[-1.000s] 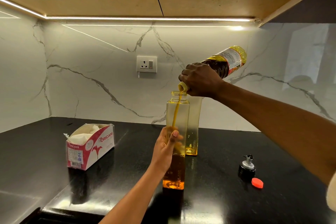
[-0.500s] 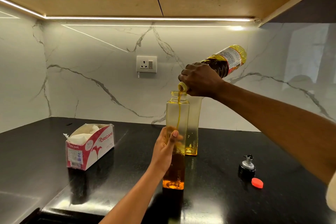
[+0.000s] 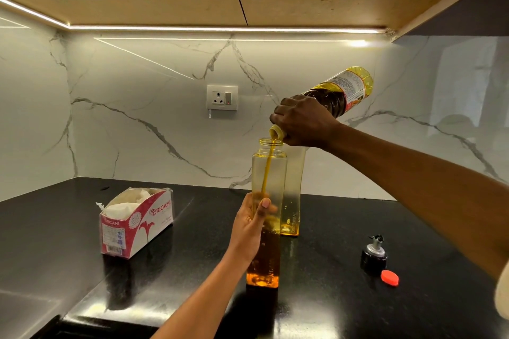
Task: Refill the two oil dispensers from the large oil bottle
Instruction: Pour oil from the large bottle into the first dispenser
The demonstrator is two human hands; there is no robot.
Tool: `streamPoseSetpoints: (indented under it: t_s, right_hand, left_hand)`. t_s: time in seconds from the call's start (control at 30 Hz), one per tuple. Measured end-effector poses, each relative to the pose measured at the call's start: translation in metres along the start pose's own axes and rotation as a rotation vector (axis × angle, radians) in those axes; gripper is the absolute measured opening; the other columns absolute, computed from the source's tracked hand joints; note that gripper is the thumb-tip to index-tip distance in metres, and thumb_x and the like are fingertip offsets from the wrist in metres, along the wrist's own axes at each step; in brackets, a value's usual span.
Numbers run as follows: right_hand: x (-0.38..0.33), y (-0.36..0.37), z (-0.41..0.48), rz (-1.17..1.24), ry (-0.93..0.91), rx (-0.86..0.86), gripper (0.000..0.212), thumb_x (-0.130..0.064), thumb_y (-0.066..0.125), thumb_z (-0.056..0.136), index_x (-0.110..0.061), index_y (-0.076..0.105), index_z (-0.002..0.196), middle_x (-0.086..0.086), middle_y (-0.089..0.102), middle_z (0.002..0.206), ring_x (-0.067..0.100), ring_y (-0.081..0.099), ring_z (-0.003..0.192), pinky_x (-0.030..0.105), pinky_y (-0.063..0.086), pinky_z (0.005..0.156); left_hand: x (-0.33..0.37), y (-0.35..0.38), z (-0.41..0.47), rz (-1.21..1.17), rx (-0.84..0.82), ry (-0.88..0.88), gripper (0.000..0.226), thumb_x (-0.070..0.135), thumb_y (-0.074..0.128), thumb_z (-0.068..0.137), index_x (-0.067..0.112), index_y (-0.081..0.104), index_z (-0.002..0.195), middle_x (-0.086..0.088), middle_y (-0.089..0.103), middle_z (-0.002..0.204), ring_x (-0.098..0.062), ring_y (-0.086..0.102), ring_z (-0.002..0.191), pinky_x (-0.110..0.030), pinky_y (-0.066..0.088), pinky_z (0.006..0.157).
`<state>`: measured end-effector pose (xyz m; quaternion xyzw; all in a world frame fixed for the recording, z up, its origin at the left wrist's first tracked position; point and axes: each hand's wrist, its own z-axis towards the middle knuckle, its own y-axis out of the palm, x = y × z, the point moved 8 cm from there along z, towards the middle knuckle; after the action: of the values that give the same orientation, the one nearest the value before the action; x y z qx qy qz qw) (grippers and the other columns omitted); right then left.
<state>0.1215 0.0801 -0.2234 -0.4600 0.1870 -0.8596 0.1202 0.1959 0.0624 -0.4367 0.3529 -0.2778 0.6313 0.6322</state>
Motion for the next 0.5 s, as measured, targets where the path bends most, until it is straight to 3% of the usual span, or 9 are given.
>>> streamPoseSetpoints:
  t_s: [0.5]
  right_hand:
    - [0.0006,0.0023,0.0008,-0.004,-0.014,0.013,0.037,-0.038,0.05,0.092,-0.005,0.065,0.097,0.011,0.068,0.091,0.027,0.063,0.086,0.038,0.05,0.075]
  left_hand:
    - [-0.0007,-0.0007,0.0002,0.023,0.003,-0.001,0.081,0.087,0.056,0.059,0.021,0.057,0.106,0.001,0.069,0.086,-0.016,0.069,0.085,-0.032,0.054,0.083]
